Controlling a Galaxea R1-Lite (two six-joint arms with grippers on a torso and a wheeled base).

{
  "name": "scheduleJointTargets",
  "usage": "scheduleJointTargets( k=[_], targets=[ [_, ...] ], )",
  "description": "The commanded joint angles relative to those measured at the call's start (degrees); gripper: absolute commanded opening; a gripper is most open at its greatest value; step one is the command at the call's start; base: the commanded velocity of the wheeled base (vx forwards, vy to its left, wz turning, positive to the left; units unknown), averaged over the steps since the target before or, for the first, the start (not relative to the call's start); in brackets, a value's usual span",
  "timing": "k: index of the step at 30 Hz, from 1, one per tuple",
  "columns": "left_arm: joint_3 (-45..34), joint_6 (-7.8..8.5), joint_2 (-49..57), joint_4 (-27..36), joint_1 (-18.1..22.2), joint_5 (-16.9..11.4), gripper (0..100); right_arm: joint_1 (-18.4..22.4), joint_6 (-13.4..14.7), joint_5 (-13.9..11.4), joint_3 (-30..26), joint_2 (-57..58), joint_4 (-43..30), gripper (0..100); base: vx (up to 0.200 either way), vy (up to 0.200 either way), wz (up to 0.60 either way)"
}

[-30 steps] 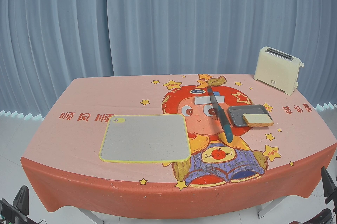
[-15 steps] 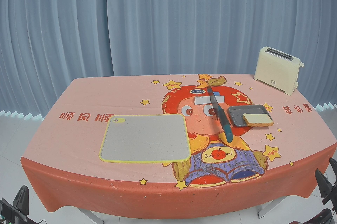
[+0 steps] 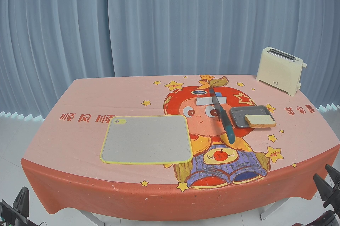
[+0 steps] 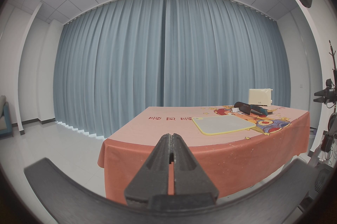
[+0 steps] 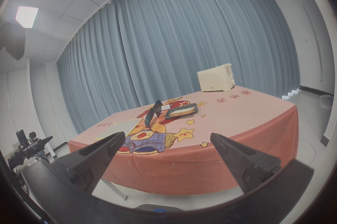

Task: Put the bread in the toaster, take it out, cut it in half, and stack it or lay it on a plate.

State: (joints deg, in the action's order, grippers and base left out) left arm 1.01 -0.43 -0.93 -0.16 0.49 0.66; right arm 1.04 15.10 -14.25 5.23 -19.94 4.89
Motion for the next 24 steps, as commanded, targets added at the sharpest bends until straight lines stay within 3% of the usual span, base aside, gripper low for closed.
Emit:
scheduleJointTargets(
  k=[1, 17, 24],
  targets=[
    [-1.01, -0.01, 0.93, -0.02, 0.04, 0.04, 0, -0.16, 1.33, -0.34, -0.92, -0.97, 0.03, 100, 0.0, 0.0, 0.0],
    [-1.01, -0.01, 0.93, -0.02, 0.04, 0.04, 0, -0.95, 12.32, -5.44, -4.18, -2.2, 0.03, 100, 0.0, 0.0, 0.0],
    [-1.01, -0.01, 0.93, -0.02, 0.04, 0.04, 0, -3.59, 22.25, -6.93, -3.12, -2.56, 0.3, 100, 0.0, 0.0, 0.0]
  ],
)
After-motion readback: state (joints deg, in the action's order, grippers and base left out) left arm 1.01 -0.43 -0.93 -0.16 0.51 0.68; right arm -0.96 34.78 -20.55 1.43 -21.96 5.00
